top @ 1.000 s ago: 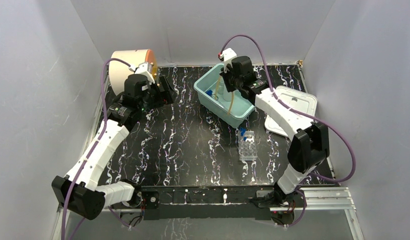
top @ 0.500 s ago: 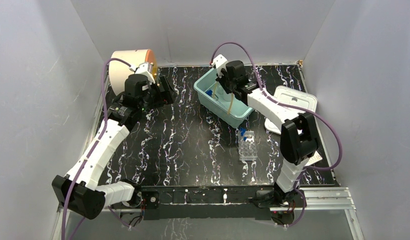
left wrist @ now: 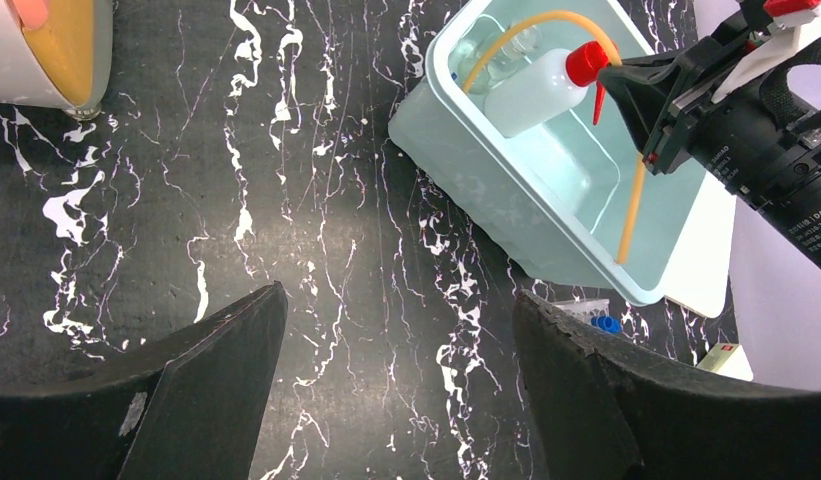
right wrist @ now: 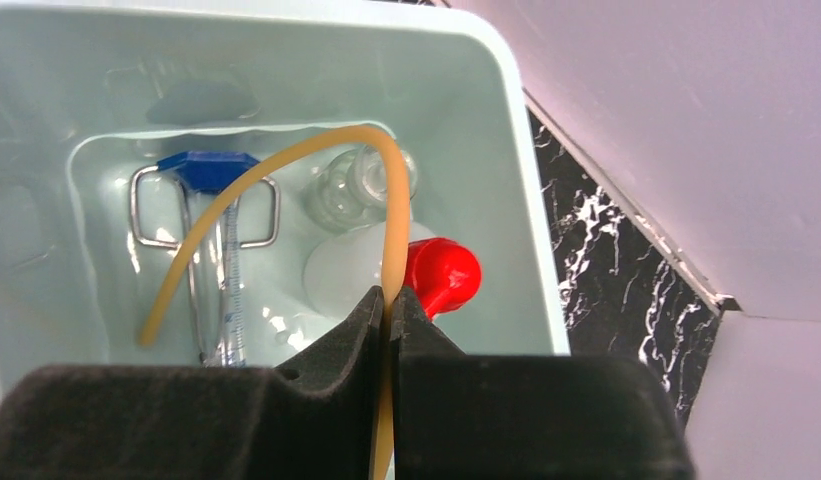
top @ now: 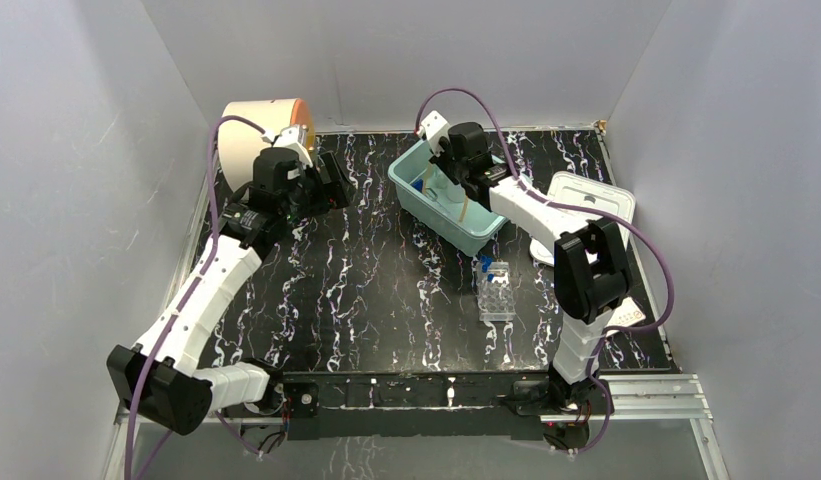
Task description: Organize the chemistry lab equipment
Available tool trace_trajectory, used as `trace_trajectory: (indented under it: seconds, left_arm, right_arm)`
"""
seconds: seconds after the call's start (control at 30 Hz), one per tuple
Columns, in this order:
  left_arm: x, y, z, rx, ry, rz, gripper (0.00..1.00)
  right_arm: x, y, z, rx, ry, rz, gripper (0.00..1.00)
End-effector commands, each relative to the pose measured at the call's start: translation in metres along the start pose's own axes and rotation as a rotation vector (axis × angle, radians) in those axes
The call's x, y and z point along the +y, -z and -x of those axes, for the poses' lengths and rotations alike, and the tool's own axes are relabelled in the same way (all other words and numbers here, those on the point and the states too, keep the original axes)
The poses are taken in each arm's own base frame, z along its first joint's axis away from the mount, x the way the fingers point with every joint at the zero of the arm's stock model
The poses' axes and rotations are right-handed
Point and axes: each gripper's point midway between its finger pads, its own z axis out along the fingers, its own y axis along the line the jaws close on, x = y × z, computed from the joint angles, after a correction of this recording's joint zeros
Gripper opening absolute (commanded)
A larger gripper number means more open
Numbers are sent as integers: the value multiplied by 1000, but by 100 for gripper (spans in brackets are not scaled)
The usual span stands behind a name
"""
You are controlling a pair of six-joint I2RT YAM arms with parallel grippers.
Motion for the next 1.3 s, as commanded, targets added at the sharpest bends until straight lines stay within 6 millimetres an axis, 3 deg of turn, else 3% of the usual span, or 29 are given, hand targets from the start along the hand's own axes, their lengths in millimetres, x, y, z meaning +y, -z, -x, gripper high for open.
trace_trajectory:
  seconds: [0.0,0.23,0.33,0.47,0.57,0.67,0.9,0.97,1.13,1.27]
  left_arm:
    - [-4,1,11,-27,-14,-6,82]
    - [-4,0,12,-29,-11,-4,82]
    - [-5,-2,12,-28,-10,-7,82]
    - [-5,-3,11,-25,-7,-7,82]
    - [-6,-3,11,-25,-1,-11,82]
    - [-7,-3,11,-24,1,-17,82]
    - [-9,-1,10,-21,10,-29,82]
    - [-10,-1,9,-20,13,-34,82]
    - [-9,1,7,-23,20,-36,82]
    - [-14,1,2,-3,27,-67,83]
  right_arm:
    - [-31,-2,33,-97,17,-128,13]
    - [-32,2,39,-109,-11,-124,16]
    - [-28,6,42,-120,-35,-95,22]
    - [-3,13,37,-88,-117,37,38]
    - [12,15,27,-33,-174,101,42]
    - [10,19,26,3,-214,95,42]
    - [-29,62,79,-101,-379,51,55]
    - [-41,73,83,-115,-411,28,60]
    - [-81,96,66,-88,-534,-82,65]
    - [-117,111,26,-17,-657,-203,66]
